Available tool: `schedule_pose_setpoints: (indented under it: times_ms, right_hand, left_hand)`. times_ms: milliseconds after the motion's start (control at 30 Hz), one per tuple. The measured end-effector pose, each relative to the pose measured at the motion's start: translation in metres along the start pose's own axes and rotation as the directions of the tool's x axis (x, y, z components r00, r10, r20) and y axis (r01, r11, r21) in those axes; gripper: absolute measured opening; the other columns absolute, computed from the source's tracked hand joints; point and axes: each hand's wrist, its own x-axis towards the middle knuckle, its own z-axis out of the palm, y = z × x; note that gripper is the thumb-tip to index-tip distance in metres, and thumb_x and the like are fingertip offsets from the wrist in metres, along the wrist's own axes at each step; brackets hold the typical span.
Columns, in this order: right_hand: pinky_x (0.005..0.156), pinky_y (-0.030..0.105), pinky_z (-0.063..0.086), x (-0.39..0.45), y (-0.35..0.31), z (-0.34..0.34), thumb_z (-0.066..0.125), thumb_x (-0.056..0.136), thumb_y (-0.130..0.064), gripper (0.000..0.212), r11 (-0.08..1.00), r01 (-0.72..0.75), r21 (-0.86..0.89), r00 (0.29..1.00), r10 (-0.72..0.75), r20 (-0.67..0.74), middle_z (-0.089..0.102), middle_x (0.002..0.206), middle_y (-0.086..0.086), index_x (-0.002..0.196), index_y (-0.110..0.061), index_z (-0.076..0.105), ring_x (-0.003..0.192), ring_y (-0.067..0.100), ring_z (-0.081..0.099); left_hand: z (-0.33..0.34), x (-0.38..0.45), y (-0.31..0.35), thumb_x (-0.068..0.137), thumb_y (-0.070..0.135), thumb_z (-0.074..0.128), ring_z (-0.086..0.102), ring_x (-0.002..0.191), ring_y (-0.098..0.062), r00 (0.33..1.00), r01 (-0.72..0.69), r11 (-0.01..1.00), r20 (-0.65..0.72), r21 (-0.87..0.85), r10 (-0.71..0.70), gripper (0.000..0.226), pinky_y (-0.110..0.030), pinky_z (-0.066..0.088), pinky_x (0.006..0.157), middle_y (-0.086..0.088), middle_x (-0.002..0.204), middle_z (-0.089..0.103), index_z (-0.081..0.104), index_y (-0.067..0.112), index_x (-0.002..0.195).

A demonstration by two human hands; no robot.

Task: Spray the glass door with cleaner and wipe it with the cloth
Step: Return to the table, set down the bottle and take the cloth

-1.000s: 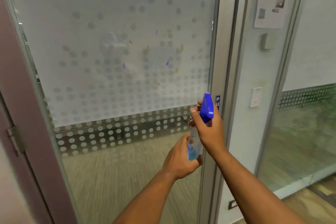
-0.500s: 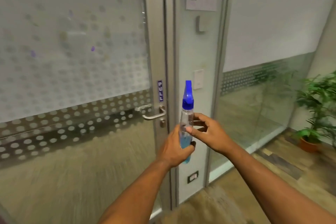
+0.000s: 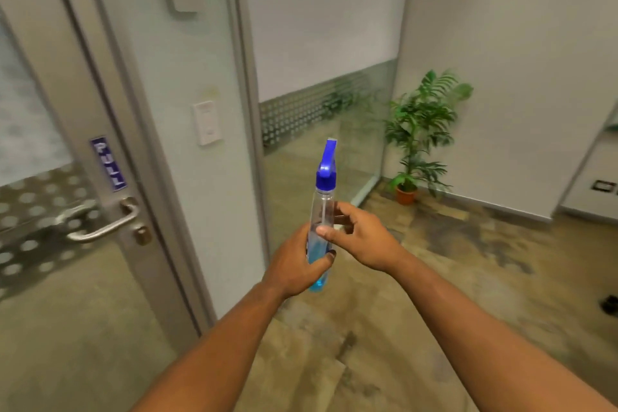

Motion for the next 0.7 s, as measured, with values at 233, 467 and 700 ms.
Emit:
schedule_pose_setpoints:
  times_ms: [233, 467, 700]
  right_hand:
    - [0.093, 0.041, 0.056, 0.006, 0.067, -0.058, 0.069, 0.078, -0.059, 0.052, 0.991, -0.137, 0.007, 0.941, 0.133, -0.312, 0.072, 0.111, -0.014, 0.122, -0.031, 0.062, 0.105, 0.007, 0.068]
    - [0.092, 0.032, 0.057, 0.010, 0.105, -0.108, 0.071, 0.086, -0.045, 0.034, 0.964, -0.266, 0.006, 0.829, 0.232, -0.509, 0.070, 0.112, -0.016, 0.117, -0.038, 0.059, 0.105, 0.001, 0.065]
    - [0.089, 0.035, 0.057, -0.010, 0.155, -0.169, 0.069, 0.090, -0.031, 0.033, 0.926, -0.377, -0.007, 0.700, 0.279, -0.658, 0.072, 0.109, -0.009, 0.122, -0.024, 0.065, 0.095, 0.002, 0.067]
  left_hand:
    - [0.070, 0.081, 0.013, 0.083, 0.052, 0.072, 0.063, 0.099, -0.001, 0.982, -0.180, 0.981, 0.036, -0.065, 0.183, 0.055, -0.023, 0.056, 0.078, 0.020, 0.113, 0.057, 0.053, 0.038, 0.133]
    - [0.128, 0.152, 0.024, 0.086, 0.050, 0.071, 0.062, 0.105, -0.002, 0.943, -0.273, 0.954, 0.164, -0.125, 0.291, 0.054, -0.025, 0.057, 0.082, 0.016, 0.118, 0.061, 0.058, 0.032, 0.135]
    - [0.211, 0.206, 0.045, 0.087, 0.034, 0.074, 0.063, 0.122, -0.011, 0.938, -0.218, 0.928, 0.198, -0.303, 0.285, 0.061, -0.039, 0.055, 0.100, 0.003, 0.138, 0.064, 0.056, 0.020, 0.144]
